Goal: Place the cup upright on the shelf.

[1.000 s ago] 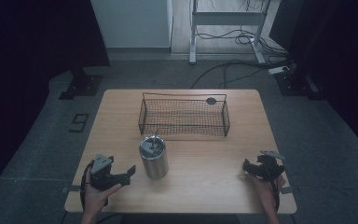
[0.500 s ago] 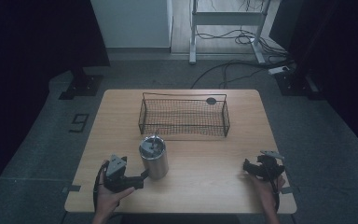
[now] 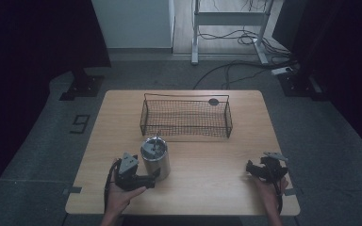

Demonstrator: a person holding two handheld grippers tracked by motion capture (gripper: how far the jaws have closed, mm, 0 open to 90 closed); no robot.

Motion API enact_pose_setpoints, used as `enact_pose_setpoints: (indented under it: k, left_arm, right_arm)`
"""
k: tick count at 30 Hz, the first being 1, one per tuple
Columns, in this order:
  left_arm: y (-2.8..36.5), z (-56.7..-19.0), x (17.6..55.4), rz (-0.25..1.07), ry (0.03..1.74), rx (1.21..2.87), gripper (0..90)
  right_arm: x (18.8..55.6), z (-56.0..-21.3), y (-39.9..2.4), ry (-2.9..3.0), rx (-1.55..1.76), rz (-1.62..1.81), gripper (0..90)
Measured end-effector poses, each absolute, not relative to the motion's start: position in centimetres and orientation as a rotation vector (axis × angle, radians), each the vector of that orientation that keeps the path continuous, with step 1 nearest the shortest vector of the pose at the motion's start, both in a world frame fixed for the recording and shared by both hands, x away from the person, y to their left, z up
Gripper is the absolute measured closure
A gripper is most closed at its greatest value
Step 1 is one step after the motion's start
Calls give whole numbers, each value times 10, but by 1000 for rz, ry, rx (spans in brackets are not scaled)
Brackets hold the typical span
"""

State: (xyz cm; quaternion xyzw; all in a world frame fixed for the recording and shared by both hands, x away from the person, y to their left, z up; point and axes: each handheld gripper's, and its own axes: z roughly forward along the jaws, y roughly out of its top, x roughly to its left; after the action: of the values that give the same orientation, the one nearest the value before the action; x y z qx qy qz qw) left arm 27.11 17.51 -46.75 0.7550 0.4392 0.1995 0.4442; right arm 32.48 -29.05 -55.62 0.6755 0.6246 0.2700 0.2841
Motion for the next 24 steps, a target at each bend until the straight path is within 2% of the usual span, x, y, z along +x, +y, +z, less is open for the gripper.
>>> enact_pose_setpoints:
  k: [17, 22, 24]
  left_arm:
    - [141, -480, 308, 567, 1193, 1886, 0]
    - [135, -483, 311, 602, 1172, 1889, 0]
    - [135, -484, 310, 615, 1169, 1878, 29]
  right_arm:
    - [325, -556, -290, 1670, 1807, 722, 39]
    - [325, -556, -290, 1670, 1807, 723, 40]
    - [325, -556, -290, 1670, 1807, 723, 40]
